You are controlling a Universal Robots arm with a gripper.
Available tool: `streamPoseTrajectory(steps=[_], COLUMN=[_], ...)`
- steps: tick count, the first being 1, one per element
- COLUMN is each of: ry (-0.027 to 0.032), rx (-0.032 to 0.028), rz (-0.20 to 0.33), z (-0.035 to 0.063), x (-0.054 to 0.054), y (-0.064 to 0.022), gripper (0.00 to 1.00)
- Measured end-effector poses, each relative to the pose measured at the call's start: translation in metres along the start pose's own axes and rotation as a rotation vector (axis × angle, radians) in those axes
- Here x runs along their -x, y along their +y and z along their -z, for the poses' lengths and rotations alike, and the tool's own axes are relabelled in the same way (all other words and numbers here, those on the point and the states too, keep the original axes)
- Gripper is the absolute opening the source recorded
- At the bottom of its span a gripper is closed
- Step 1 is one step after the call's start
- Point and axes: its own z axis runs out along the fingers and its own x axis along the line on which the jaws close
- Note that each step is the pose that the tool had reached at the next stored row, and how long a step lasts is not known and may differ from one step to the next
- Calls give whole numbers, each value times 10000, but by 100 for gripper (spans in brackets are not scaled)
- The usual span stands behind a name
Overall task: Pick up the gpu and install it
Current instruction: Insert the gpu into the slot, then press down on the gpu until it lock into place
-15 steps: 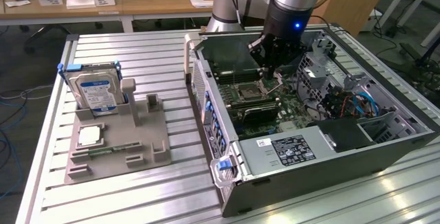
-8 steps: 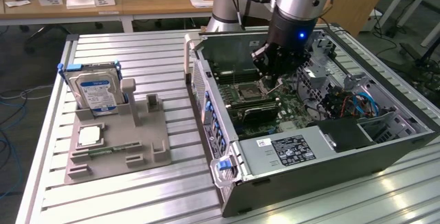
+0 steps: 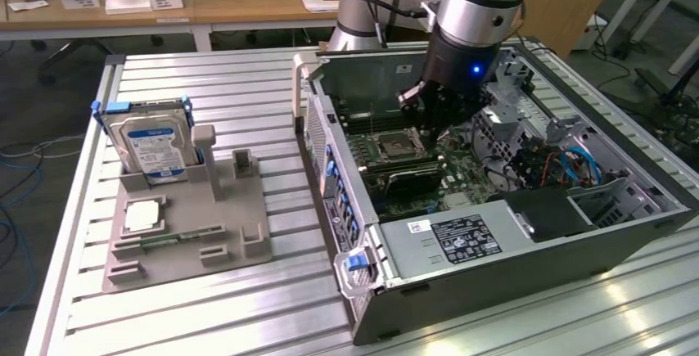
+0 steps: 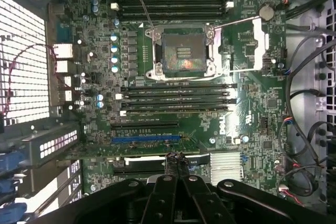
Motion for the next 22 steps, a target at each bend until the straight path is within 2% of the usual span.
streamPoseTrajectory(steps=[22], ry=[7], rx=[0], rz=[0], z=[-23], x=[0], y=[-4], gripper=[11])
